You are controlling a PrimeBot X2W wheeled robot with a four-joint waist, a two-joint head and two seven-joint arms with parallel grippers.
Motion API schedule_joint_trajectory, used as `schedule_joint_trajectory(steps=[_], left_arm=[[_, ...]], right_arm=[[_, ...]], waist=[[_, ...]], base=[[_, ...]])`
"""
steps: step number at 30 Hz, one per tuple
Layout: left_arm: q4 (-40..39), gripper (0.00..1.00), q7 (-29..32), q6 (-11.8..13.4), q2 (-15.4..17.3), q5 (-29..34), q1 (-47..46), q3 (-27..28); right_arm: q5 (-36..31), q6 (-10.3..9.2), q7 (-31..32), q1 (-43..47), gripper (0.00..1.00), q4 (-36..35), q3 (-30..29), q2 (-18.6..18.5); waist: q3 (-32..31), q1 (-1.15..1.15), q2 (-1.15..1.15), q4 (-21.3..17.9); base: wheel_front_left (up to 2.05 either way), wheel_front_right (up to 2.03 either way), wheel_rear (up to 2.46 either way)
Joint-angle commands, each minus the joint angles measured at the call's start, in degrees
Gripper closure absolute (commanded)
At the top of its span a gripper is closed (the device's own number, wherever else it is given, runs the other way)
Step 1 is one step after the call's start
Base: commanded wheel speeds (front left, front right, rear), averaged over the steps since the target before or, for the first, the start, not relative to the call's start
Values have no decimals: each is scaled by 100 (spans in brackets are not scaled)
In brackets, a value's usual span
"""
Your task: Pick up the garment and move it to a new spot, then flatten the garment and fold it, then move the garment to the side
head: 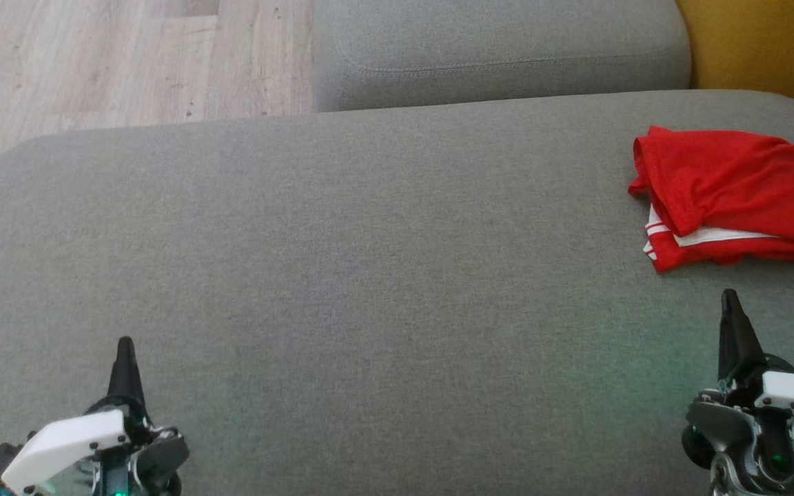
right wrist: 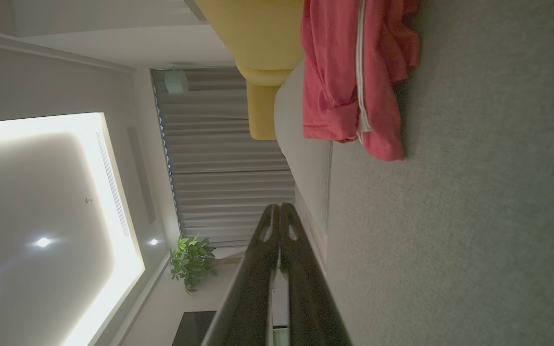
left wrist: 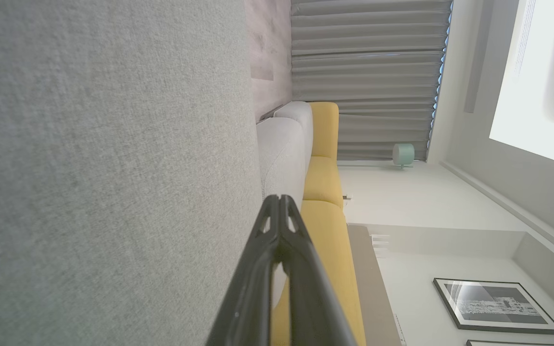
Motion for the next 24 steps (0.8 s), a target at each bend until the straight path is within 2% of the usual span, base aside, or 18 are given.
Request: schedule_joint_trajectory(steps=[1, 24], left_arm=[[-206, 100, 30, -38, 25, -18, -272, 226], [-207, 100, 36, -38, 20, -12, -272, 233]], right_arm=[[18, 21, 42, -299, 100, -177, 104, -92], [-16, 21, 75, -303, 100, -174, 63, -63]], waist=[[-1, 0, 0, 0], [-1, 0, 0, 0]], base=[[0, 0, 0], [0, 0, 0]])
